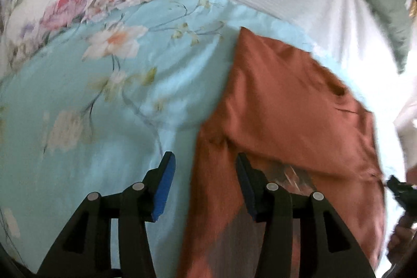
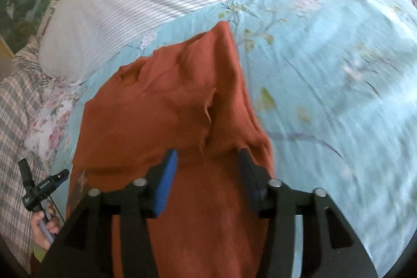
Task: Fold small clothes
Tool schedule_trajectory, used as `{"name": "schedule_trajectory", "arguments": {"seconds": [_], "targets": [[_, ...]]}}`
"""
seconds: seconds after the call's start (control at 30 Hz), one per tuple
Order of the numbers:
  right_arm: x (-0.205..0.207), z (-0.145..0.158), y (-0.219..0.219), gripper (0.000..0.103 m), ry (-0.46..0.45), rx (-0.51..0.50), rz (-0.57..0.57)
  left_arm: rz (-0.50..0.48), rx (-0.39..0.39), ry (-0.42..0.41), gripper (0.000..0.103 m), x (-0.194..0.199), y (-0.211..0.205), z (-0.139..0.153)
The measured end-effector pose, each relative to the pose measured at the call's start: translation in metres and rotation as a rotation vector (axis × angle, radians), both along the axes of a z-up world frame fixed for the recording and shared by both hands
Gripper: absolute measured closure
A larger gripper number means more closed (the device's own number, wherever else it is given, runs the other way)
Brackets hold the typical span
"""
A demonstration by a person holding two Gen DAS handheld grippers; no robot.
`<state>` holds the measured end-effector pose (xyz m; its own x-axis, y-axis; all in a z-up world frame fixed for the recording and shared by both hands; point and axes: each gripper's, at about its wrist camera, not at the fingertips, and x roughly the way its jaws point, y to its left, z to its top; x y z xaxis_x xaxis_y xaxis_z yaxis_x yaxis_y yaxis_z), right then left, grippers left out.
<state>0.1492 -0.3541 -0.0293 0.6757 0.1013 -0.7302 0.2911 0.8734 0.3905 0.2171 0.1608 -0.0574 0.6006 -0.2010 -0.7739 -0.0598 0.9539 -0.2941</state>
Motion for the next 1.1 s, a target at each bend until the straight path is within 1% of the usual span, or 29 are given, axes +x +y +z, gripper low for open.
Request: {"name": "schedule_trajectory", "arguments": {"seconds": [0.03, 0.1, 0.17, 0.23, 0.27, 0.37, 0.43, 0.5, 0.57, 0.63, 0.73, 0.8, 0.87, 0.9, 0.93, 0.97, 1.0, 1.03, 1.07, 1.1], "targets": [[-0.010, 0.000, -0.001, 0.051, 0.003, 0.007, -0.002, -0.012, -0.012, -0.003, 0.053, -0.008, 0.002, 0.001], [-0.035, -0.004, -0.009, 0.051, 0.008, 0.034, -0.017, -0.042, -0.029, -0.018, 0.047, -0.034, 0.008, 0.004], [-0.063, -0.011, -0.018, 0.051, 0.014, 0.081, -0.029, -0.078, -0.064, -0.025, 0.042, -0.059, 0.012, 0.003], [-0.083, -0.019, -0.020, 0.051, 0.016, 0.132, -0.023, -0.117, -0.112, -0.003, 0.041, -0.077, 0.015, -0.003], [-0.087, -0.023, -0.017, 0.051, 0.013, 0.156, -0.008, -0.137, -0.136, 0.016, 0.041, -0.087, 0.015, -0.006], [-0.106, -0.029, 0.003, 0.051, 0.002, 0.250, 0.104, -0.197, -0.172, 0.068, 0.041, -0.113, 0.012, -0.017], [-0.124, -0.032, 0.020, 0.051, 0.009, 0.306, 0.184, -0.246, -0.166, 0.077, 0.041, -0.136, 0.008, -0.020], [-0.145, -0.035, 0.039, 0.051, 0.017, 0.336, 0.259, -0.285, -0.167, 0.074, 0.039, -0.159, 0.007, -0.019], [-0.164, -0.037, 0.054, 0.051, 0.016, 0.348, 0.308, -0.314, -0.198, 0.084, 0.037, -0.178, 0.008, -0.020], [-0.179, -0.038, 0.065, 0.051, 0.002, 0.361, 0.341, -0.328, -0.223, 0.091, 0.037, -0.196, 0.012, -0.022], [-0.191, -0.046, 0.076, 0.051, -0.019, 0.404, 0.366, -0.336, -0.269, 0.076, 0.038, -0.213, 0.023, -0.026], [-0.191, -0.050, 0.077, 0.051, -0.043, 0.419, 0.356, -0.325, -0.319, 0.078, 0.038, -0.213, 0.028, -0.028], [-0.194, -0.052, 0.076, 0.051, -0.070, 0.456, 0.337, -0.325, -0.357, 0.086, 0.040, -0.208, 0.029, -0.030], [-0.192, -0.053, 0.076, 0.054, -0.077, 0.459, 0.331, -0.326, -0.368, 0.089, 0.040, -0.205, 0.029, -0.031], [-0.193, -0.054, 0.076, 0.062, -0.076, 0.450, 0.330, -0.329, -0.376, 0.091, 0.042, -0.202, 0.028, -0.030], [-0.193, -0.055, 0.077, 0.067, -0.068, 0.431, 0.330, -0.339, -0.369, 0.094, 0.048, -0.202, 0.025, -0.030], [-0.193, -0.055, 0.078, 0.083, -0.059, 0.395, 0.326, -0.346, -0.349, 0.094, 0.052, -0.201, 0.022, -0.030], [-0.195, -0.057, 0.076, 0.096, -0.044, 0.380, 0.322, -0.355, -0.330, 0.095, 0.063, -0.201, 0.020, -0.030], [-0.196, -0.058, 0.076, 0.095, -0.034, 0.373, 0.318, -0.367, -0.309, 0.100, 0.082, -0.203, 0.018, -0.032], [-0.198, -0.058, 0.074, 0.095, -0.037, 0.374, 0.316, -0.369, -0.298, 0.108, 0.090, -0.203, 0.017, -0.034]]}}
